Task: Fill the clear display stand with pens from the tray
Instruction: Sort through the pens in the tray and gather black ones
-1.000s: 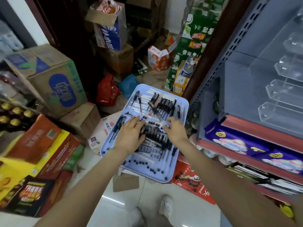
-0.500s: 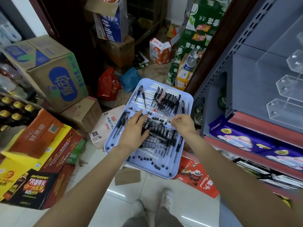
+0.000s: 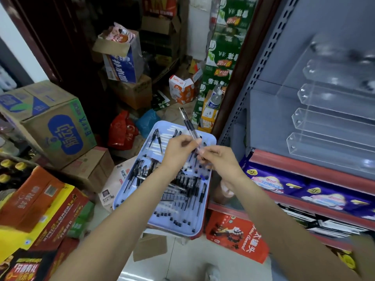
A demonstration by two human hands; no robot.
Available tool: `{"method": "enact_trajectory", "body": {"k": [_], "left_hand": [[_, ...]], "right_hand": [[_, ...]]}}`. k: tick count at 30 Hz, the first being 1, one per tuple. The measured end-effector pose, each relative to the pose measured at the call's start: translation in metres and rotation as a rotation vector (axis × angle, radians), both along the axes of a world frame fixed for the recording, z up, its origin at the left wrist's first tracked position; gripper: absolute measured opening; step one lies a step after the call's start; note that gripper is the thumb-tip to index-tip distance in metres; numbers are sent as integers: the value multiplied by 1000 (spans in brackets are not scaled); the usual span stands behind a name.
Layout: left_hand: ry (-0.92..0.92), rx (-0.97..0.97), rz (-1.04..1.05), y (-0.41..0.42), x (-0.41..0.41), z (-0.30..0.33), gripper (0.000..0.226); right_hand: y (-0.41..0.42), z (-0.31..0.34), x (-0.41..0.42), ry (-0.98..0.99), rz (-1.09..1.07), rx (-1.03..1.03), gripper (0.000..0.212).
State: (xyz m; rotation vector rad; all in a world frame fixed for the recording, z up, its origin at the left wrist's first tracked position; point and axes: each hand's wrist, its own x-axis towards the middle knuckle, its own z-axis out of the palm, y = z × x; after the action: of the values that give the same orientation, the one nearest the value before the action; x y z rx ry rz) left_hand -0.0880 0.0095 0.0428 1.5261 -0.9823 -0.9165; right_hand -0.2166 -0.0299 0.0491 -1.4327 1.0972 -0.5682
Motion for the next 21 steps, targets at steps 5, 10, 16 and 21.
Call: {"method": "enact_trajectory", "body": {"k": [5, 10, 16, 21], "left_hand": [[-99, -41, -116, -36, -38, 43, 32], [-540, -148, -301, -84, -95, 88, 23], [-739, -239, -385, -144, -173, 129, 12], [-669, -331, -223, -187, -211, 149, 19]], "right_hand": [[-25, 44, -53, 52, -26, -203, 12], [-71, 96, -135, -37, -291, -394, 33], [-128, 138, -226, -241, -303, -492, 13], [-179, 156, -281, -357, -263, -451, 16]]}}
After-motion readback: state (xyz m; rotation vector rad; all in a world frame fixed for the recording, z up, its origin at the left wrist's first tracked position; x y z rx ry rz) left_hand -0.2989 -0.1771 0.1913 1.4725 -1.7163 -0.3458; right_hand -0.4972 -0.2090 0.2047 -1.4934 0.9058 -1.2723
